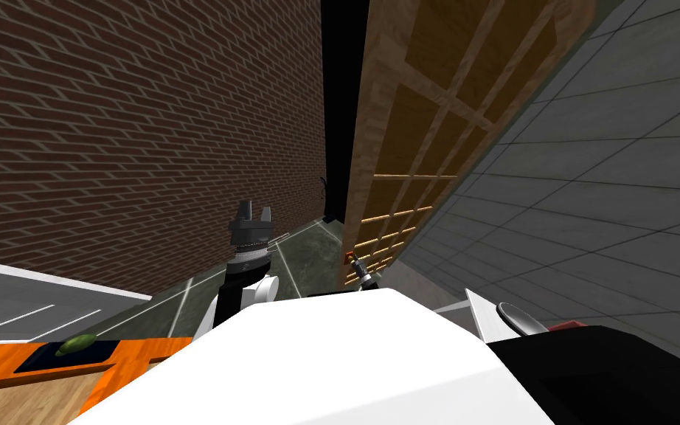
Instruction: Push the door open
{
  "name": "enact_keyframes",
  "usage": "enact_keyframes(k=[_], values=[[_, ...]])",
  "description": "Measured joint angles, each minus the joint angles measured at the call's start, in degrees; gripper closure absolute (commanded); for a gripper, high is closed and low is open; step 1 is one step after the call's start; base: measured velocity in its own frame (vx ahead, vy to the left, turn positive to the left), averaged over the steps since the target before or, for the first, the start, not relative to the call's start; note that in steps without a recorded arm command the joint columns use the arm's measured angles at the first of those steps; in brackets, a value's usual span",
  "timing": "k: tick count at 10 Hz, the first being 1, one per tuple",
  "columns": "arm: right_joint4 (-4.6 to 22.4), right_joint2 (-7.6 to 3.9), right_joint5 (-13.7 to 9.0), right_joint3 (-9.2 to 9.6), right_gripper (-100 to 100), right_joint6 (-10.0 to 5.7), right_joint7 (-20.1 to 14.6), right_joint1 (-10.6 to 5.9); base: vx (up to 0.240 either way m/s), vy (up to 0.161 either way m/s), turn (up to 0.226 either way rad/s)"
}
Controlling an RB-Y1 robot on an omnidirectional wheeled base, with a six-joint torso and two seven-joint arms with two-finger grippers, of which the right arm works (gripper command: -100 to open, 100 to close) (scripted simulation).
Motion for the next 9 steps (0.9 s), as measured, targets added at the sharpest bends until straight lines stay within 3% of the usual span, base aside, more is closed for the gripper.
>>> enact_keyframes(k=[5,9], values=[[-0.32,-0.54,-0.61,0.86,-100,-1.59,6.03,2.99,0.003,-0.008,0.01],[-1.87,-0.65,-0.97,1.95,-100,-2.54,11.61,6.5,0.003,-0.01,0.01]])
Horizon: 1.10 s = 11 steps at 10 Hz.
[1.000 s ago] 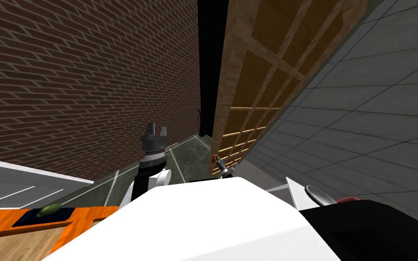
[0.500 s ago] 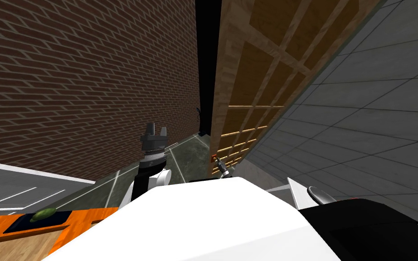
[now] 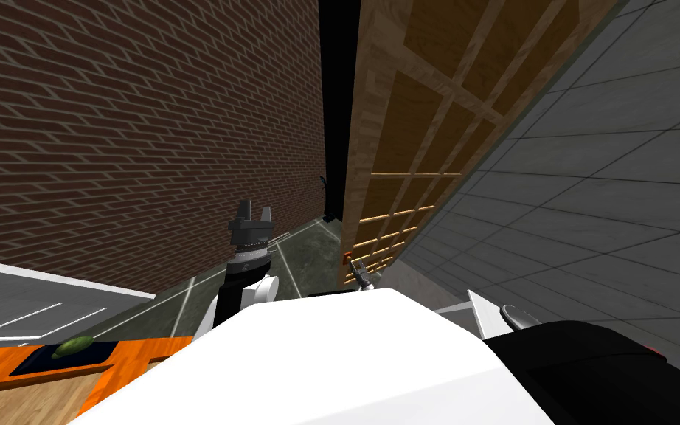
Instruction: Push the door open
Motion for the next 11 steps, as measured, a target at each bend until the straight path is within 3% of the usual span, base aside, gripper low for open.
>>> enact_keyframes(k=[4,7,9,11], values=[[-1.39,-0.24,-0.5,1.08,-100,-1.33,5.63,3.75,0.004,-0.01,0.007],[-1.13,-0.02,-0.81,1.55,-100,-2.22,9.62,5.04,0.003,-0.008,0.009],[-2.16,-0.04,-1.07,2.23,-100,-3.01,12.74,7.5,0.003,-0.011,0.009],[-2.0,0.06,-1.35,2.56,-100,-3.64,15.6,8.43,0.004,-0.009,0.008]])
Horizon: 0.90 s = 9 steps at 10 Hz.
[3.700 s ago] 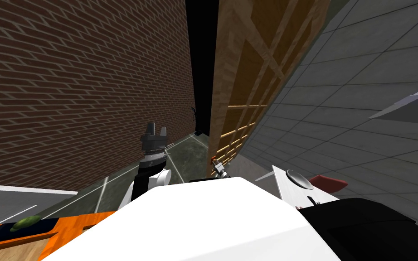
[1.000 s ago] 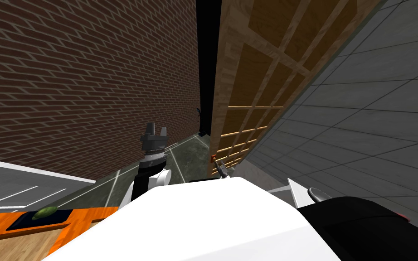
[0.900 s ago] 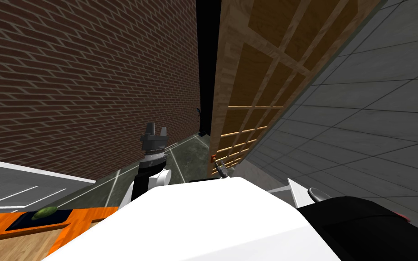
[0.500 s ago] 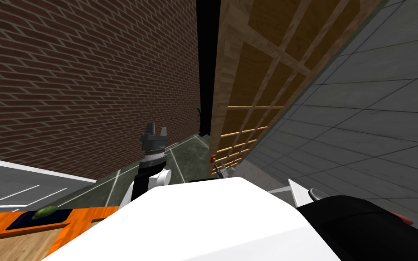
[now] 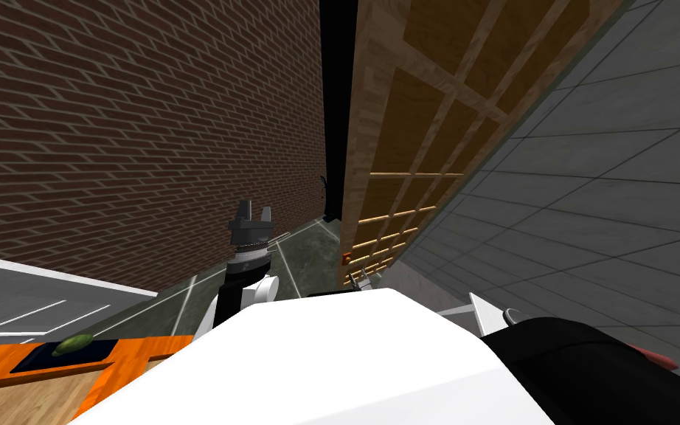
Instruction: Push the door open
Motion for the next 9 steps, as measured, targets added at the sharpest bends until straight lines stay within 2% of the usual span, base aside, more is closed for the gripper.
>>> enact_keyframes(k=[1,3,4,5,7,8,9], values=[[-0.16,-0.03,-0.08,0.13,-100,-0.21,1.06,0.44,0.004,-0.009,0.012],[-1.06,-0.1,-0.42,0.69,-100,-0.85,3.89,2.6,0.003,-0.012,0.01],[-0.75,0.05,-0.52,0.82,-100,-1.31,5.28,2.94,0.003,-0.009,0.009],[-1.39,0.24,-0.56,1.2,-100,-1.56,6.84,4.14,0.002,-0.007,0.004],[-1.33,0.38,-0.79,1.5,-100,-2.13,9.38,5.07,0.004,-0.008,0.013],[-1.86,0.54,-0.92,1.88,-100,-2.47,11.0,6.26,0.002,-0.01,0.002],[-1.96,0.59,-1.01,2.01,-100,-2.68,12.17,6.69,0.003,-0.011,0.009]])
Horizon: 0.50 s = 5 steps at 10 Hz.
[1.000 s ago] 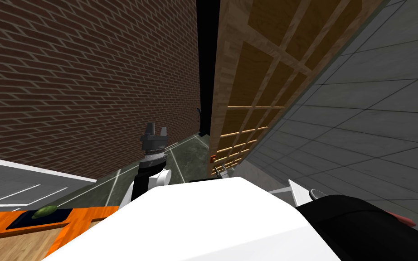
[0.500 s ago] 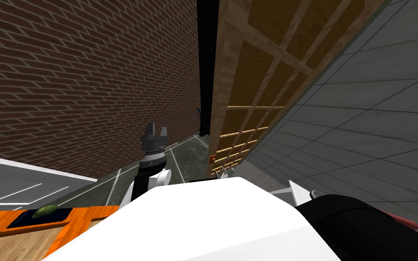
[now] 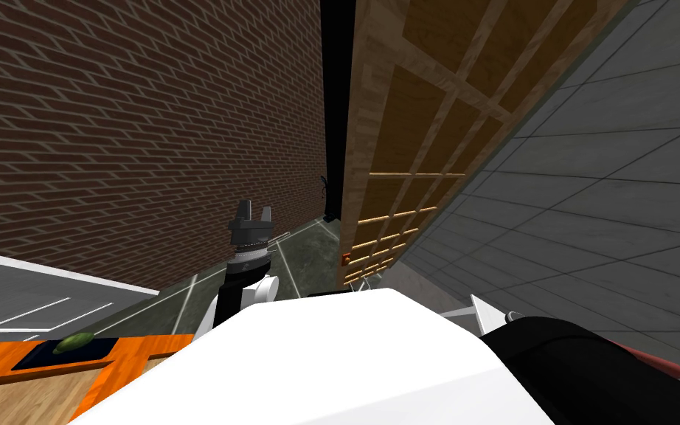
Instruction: Push the door open
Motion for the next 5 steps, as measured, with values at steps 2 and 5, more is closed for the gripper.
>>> enact_keyframes(k=[2,5], values=[[-0.53,0.29,-0.24,0.54,-100,-0.66,3.01,1.8,0.004,-0.01,0.008],[-1.08,0.68,-0.51,1.14,-100,-1.41,6.79,3.71,0.003,-0.009,0.009]])
